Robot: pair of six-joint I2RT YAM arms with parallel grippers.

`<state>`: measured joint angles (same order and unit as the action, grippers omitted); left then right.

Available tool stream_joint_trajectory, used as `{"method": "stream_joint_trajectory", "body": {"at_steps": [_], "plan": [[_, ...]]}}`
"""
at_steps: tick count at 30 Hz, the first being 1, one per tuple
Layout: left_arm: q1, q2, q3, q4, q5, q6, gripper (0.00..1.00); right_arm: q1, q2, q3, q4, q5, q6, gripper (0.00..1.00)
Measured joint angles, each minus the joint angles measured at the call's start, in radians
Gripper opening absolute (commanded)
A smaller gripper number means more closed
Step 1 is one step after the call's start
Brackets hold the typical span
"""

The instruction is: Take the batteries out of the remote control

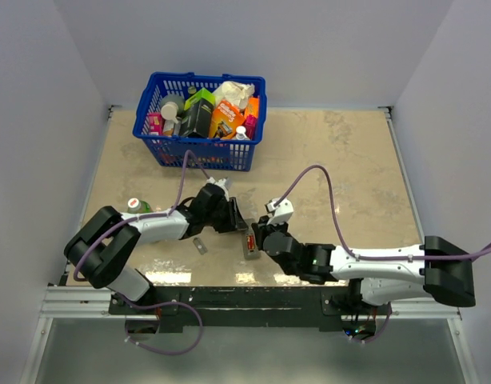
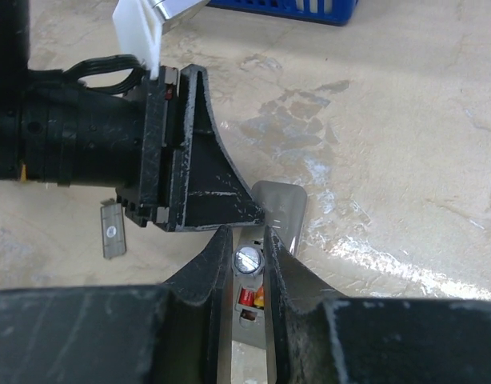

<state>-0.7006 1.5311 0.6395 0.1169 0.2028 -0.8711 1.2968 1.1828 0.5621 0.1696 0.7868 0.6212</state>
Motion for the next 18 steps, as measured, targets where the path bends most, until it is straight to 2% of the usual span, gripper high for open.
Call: {"method": "stream_joint_trajectory", "body": {"at_steps": [6, 11, 18], "plan": [[0.000, 0.000, -0.001, -0.006, -0.002, 0.003, 0.38, 0.052, 0.060, 0.040, -0.013, 0.080, -0.002, 0.00], [0.000, -0.004, -0.028, -0.006, -0.002, 0.003, 0.34, 0.064, 0.066, 0.013, 0.034, 0.122, 0.041, 0.00], [0.001, -0.015, -0.064, 0.051, 0.001, -0.001, 0.31, 0.058, -0.121, -0.174, 0.084, 0.133, 0.185, 0.00]]}}
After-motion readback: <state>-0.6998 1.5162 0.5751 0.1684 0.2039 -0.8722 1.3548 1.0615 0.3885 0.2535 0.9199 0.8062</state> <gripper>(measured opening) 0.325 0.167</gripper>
